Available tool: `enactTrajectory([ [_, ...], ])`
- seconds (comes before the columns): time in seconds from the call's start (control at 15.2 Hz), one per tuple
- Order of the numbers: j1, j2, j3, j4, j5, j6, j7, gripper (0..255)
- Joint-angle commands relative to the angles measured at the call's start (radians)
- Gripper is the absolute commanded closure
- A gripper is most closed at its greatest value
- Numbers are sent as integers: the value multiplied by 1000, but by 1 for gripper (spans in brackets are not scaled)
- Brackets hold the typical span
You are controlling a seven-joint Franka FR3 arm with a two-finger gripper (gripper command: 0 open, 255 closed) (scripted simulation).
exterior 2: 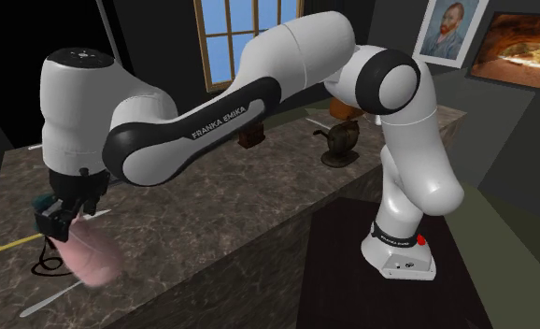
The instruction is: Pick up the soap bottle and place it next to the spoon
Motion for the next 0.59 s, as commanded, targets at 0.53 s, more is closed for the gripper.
enactTrajectory([
  [0.53,3,28,-12,-91,-25,119,29,255],
])
